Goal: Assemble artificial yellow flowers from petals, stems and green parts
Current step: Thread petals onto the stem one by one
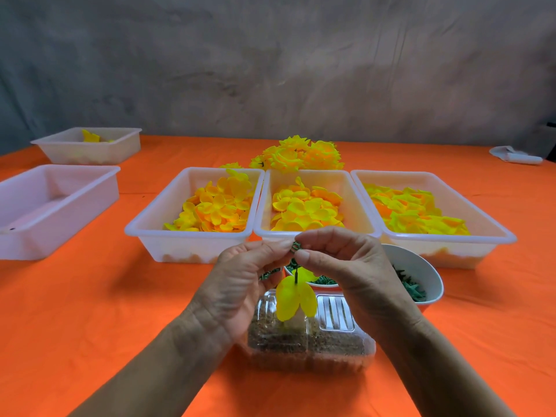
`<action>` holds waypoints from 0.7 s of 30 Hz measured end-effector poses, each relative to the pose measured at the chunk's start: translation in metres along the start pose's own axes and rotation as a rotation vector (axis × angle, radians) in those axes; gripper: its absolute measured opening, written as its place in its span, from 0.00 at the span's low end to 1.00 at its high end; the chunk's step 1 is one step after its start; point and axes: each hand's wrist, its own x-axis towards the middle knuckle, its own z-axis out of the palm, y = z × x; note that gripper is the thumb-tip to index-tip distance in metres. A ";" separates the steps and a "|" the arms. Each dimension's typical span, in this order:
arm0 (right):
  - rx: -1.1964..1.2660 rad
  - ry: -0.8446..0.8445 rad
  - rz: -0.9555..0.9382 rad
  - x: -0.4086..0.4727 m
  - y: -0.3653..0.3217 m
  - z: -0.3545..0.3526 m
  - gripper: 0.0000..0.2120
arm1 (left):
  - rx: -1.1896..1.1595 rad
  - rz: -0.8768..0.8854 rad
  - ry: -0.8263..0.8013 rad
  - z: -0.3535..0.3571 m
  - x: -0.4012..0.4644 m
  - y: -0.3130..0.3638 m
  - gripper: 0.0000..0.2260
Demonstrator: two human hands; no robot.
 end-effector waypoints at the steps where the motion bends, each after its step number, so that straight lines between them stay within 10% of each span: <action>1: -0.014 0.001 0.005 0.000 0.000 0.000 0.09 | -0.010 -0.017 0.006 0.000 0.000 0.000 0.05; 21: -0.004 0.025 0.031 -0.003 0.005 0.001 0.13 | 0.095 -0.065 0.019 -0.004 0.003 -0.004 0.20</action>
